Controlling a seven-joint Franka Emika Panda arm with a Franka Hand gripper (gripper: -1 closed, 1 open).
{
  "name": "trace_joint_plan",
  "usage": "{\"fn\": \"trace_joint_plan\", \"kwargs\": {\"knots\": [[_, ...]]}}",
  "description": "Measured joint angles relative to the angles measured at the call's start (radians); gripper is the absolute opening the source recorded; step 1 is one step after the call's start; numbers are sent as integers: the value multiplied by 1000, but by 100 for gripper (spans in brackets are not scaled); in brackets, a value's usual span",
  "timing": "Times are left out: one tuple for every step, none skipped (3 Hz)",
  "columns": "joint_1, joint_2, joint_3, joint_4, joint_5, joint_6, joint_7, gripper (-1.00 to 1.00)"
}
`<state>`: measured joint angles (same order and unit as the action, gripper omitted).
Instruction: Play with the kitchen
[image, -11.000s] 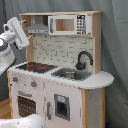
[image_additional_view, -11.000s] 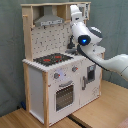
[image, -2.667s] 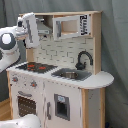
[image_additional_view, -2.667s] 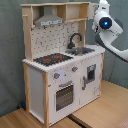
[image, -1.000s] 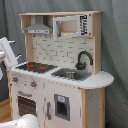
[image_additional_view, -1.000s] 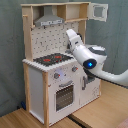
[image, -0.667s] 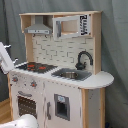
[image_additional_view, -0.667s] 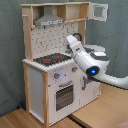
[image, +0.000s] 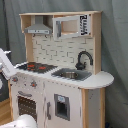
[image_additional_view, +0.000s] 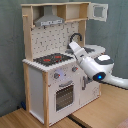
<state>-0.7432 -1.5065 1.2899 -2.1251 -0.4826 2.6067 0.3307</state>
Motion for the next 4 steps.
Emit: {"fn": "trace_joint_plan", "kwargs": {"knots": [[29,0,9,-67,-53,56,26,100],[57,0,18,-129,-107,109,57,100],[93,0,27,-196,-168,164,90,100],[138,0,31,-262,-207,216,107,100]]}}
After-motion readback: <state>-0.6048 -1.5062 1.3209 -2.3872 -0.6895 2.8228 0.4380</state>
